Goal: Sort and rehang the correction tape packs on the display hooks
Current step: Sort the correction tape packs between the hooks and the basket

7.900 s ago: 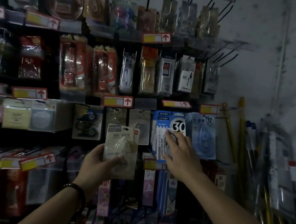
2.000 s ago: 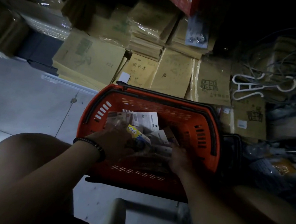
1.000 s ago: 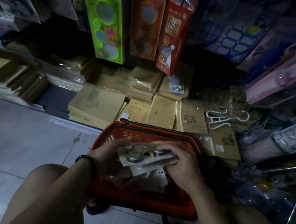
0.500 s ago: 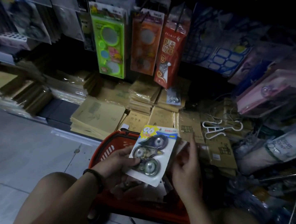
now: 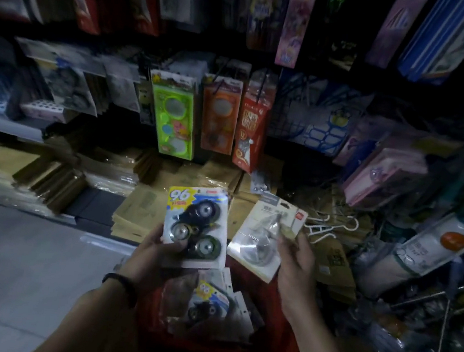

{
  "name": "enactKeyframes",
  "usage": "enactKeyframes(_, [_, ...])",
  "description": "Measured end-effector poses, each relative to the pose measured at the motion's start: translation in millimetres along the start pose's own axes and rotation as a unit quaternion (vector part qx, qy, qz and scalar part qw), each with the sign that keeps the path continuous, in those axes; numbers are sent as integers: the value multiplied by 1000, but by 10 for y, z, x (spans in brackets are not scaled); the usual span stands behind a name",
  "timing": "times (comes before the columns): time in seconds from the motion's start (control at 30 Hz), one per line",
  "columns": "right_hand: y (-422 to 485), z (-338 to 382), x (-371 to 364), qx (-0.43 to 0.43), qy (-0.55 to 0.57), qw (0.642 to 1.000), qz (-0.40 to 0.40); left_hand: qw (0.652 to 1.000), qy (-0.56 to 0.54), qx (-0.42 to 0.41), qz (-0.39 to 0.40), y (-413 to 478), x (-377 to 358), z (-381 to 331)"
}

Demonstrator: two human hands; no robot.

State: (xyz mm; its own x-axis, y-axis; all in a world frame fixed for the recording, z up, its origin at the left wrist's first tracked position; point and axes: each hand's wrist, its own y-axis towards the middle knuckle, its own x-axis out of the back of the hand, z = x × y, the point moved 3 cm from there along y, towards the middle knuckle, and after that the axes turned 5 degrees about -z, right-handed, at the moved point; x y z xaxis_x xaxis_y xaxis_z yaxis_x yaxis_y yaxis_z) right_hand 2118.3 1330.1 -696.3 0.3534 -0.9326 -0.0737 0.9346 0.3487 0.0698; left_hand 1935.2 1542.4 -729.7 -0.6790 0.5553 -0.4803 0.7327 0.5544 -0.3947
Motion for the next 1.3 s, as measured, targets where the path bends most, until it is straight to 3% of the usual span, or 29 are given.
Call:
enactKeyframes(0.27, [-32,733,-95,25,-1,995,92,996,35,-79,16,-416,-538,-508])
enactKeyframes(0.43, [-38,1277,-302,79,5,993,92,980,116,-152,55,-621,-999,-785])
enactKeyframes(0.53, [-18,1624,-335,149,-50,987,44,975,109,-181,70,-671,-1205,-968])
enactKeyframes(0.63, [4,1988,-340,276,-190,942,-31,969,93,-218,71,-712,-1406,-1239])
enactKeyframes(0.73, [32,2367,-461,397,-288,871,25,961,85,-251,83,-740,-1592,-1570])
enactKeyframes(0.83, [163,2676,-532,453,-374,806,69,952,75,-282,96,-758,-1753,-1927])
enactKeyframes(1.07, [541,3407,-658,510,-389,763,82,937,88,-312,128,-790,-2122,-2697])
enactKeyframes(1.3, [1012,4272,-834,549,-403,732,24,929,57,-351,102,-770,-2364,-3509])
